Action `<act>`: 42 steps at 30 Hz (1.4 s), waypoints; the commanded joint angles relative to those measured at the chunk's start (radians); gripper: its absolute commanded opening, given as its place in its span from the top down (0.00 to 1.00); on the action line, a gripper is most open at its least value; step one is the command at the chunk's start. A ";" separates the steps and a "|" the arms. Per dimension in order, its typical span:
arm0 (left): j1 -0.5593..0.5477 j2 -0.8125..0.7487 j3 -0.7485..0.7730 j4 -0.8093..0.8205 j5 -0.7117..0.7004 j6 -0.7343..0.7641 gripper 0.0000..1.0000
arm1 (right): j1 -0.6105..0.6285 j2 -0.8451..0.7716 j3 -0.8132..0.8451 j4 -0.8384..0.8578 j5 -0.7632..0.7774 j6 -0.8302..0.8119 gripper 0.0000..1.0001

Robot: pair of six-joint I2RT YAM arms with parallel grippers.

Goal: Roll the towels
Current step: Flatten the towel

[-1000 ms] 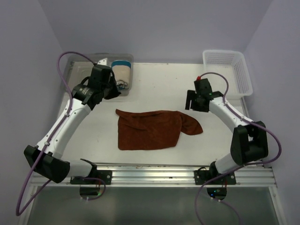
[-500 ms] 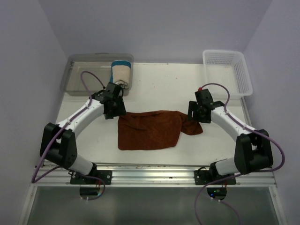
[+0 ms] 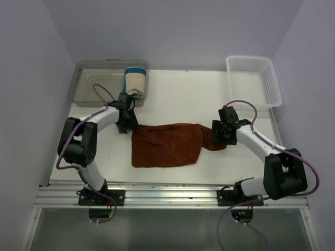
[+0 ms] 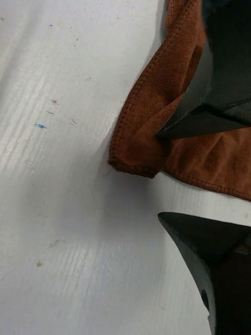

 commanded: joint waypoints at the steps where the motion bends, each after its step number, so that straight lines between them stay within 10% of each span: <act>1: -0.001 0.023 0.045 0.073 0.048 0.004 0.41 | 0.000 -0.024 -0.009 0.022 0.002 0.024 0.28; 5: -0.001 0.025 0.068 0.076 0.079 0.012 1.00 | -0.036 0.000 -0.001 0.010 0.035 0.030 0.28; 16: 0.000 -0.112 0.055 0.058 0.069 0.036 1.00 | -0.138 0.068 -0.045 0.119 -0.086 0.046 0.41; 21: 0.000 -0.107 0.059 0.054 0.096 0.033 1.00 | -0.138 0.129 -0.055 0.162 -0.117 0.052 0.63; 25: 0.000 -0.116 0.074 0.044 0.096 0.036 1.00 | -0.136 0.115 -0.047 0.154 -0.087 0.067 1.00; 42: 0.154 -0.293 0.688 -0.258 0.123 0.189 1.00 | -0.144 -0.225 0.684 -0.249 0.305 -0.040 1.00</act>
